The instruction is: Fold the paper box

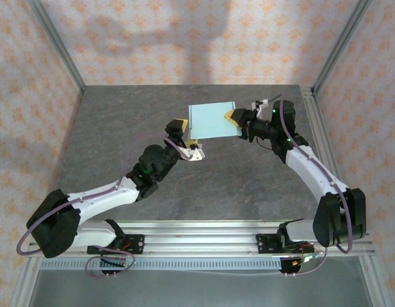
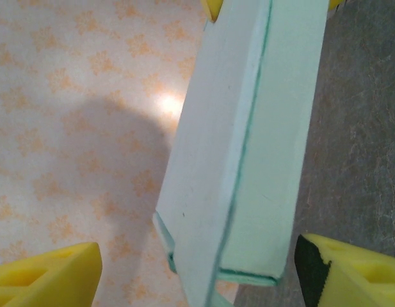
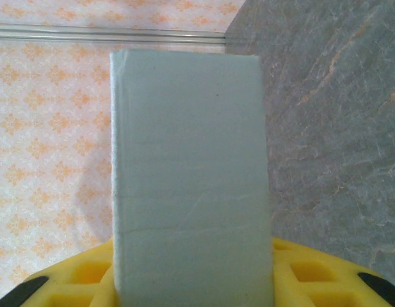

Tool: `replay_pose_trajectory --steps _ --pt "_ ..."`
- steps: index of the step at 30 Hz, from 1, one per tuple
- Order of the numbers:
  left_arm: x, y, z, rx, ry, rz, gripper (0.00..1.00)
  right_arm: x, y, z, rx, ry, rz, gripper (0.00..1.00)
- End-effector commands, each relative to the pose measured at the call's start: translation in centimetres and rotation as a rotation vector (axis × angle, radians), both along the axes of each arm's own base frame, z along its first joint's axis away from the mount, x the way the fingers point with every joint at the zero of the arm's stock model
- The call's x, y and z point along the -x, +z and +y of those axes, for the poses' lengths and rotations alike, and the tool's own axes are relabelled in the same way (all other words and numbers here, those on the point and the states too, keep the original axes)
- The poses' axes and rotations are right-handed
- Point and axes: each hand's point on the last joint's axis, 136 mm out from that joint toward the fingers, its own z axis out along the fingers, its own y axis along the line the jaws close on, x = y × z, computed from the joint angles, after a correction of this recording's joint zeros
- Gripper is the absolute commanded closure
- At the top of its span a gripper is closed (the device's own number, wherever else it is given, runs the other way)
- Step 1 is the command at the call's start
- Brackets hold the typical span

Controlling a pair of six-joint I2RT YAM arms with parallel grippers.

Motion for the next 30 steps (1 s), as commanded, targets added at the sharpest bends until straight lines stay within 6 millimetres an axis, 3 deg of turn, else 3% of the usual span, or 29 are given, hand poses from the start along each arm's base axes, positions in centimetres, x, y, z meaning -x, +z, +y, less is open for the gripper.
replay_pose_trajectory --steps 1,8,24,30 --pt "0.5 1.2 -0.7 -0.036 -0.017 -0.075 0.22 1.5 0.9 0.0 -0.021 0.029 -0.001 0.72" --pt "0.7 0.5 -1.5 -0.1 -0.033 -0.073 0.31 2.3 0.9 0.0 -0.028 0.045 0.011 0.73" --pt "0.8 0.6 -1.6 -0.064 -0.043 -0.027 0.56 2.6 0.8 -0.2 -0.025 0.037 0.013 0.74" --pt "0.8 0.6 -1.8 -0.032 -0.053 0.015 0.62 2.3 0.9 -0.3 -0.016 0.02 0.004 0.66"
